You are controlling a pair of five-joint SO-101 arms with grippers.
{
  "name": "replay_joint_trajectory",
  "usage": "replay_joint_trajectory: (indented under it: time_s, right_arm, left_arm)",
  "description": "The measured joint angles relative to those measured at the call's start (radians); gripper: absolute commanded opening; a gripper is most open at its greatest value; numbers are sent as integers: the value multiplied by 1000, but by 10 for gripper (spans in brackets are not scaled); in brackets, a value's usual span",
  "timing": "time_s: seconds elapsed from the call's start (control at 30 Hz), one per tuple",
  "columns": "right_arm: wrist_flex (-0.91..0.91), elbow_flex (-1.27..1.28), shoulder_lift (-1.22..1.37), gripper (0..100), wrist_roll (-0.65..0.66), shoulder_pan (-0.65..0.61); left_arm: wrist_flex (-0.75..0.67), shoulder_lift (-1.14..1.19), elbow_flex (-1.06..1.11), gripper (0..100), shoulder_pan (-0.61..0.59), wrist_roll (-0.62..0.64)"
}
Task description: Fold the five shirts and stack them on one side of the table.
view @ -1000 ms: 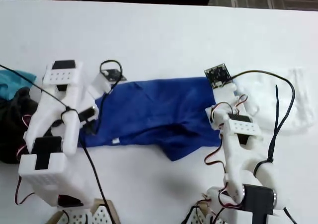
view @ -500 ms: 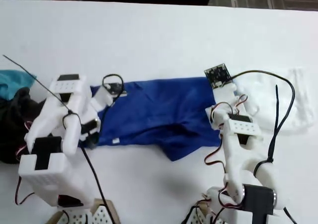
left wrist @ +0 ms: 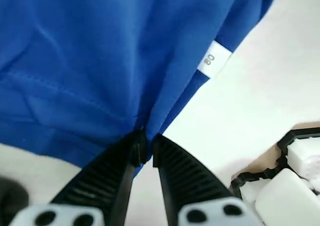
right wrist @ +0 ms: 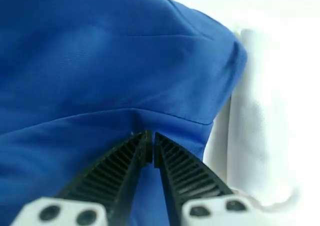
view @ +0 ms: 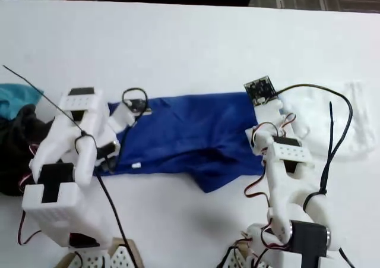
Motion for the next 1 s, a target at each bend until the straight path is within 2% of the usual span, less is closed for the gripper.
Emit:
replay_joint_trajectory:
  time_s: [0.2, 0.37, 0.6, 0.8, 1.0]
  right_arm:
    - [0, 0, 0, 21, 0, 0]
    - [0, 0, 0, 21, 0, 0]
    - [-12, 0, 0, 21, 0, 0]
    - [-12, 0, 0, 21, 0, 0]
    - [-12, 0, 0, 21, 0, 0]
  left_arm:
    - [121, 0, -187, 26, -63, -52]
    - [175, 0, -213, 26, -83, -100]
    - [176, 0, -153, 26, -83, -140]
    - [75, 0, -64, 26, -110, -141]
    - [57, 0, -63, 30, -117, -141]
